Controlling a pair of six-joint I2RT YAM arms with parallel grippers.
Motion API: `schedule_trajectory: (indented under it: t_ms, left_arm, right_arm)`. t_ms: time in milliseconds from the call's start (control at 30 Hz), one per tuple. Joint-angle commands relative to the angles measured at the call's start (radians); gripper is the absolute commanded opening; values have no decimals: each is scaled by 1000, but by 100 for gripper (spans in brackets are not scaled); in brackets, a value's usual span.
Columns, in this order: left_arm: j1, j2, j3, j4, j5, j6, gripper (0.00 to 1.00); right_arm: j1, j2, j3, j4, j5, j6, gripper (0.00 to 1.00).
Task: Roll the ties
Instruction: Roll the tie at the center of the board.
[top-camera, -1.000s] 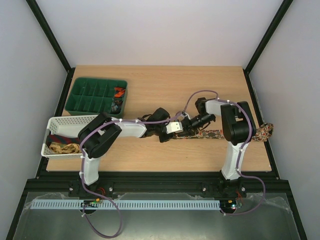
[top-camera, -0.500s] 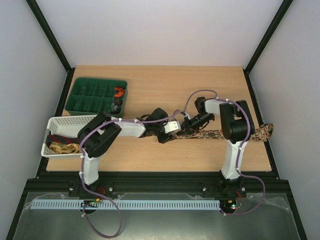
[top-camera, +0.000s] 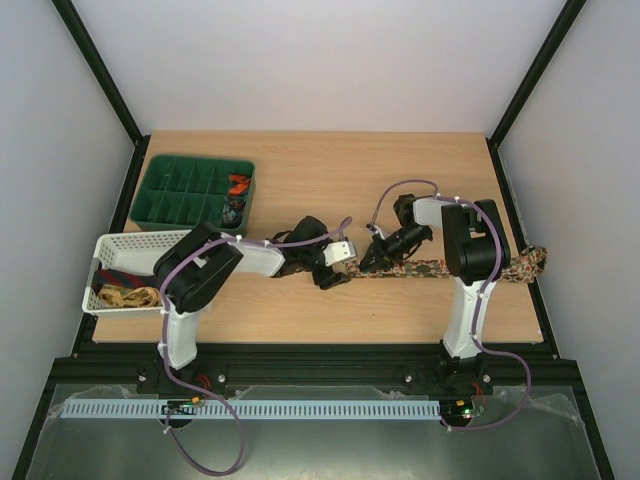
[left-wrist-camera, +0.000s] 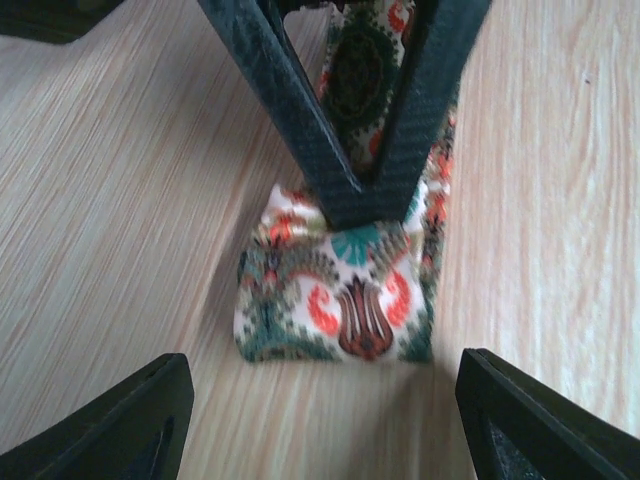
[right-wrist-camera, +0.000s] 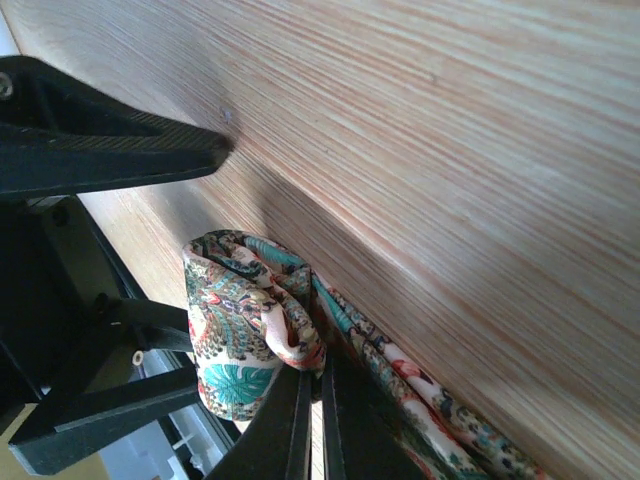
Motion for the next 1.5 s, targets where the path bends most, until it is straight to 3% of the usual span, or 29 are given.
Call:
schedule_trajectory:
  t_ms: [0, 167, 367, 467, 633, 833, 1067, 1467]
  left_arm:
    - [-4, 71, 71, 54, 74, 4, 75]
    - [-13, 107, 90, 83, 116, -25, 71]
    - [-24, 80, 52, 60, 88, 16, 44]
    - [-27, 38, 14, 10, 14, 64, 39]
    - [-29, 10, -5, -91, -85, 85, 37]
    - [-43, 5, -7, -118, -107, 67, 36]
    - [-50, 8, -5, -116, -110, 72, 36]
    - [-50, 17, 7, -136, -108, 86, 37]
  right_arm:
    - [-5, 31, 13, -41, 72, -23, 1]
    - [-5, 35, 5, -41, 85, -31, 1]
    - [-4, 42, 13, -36, 84, -30, 1]
    - [2, 45, 44, -44, 30, -18, 2]
    - [2, -2, 88, -125, -37, -24, 27]
    - [15, -61, 69, -169, -104, -21, 47]
    - [70, -49, 55, -92, -74, 50, 46]
    - [76, 37, 52, -71, 44, 16, 23]
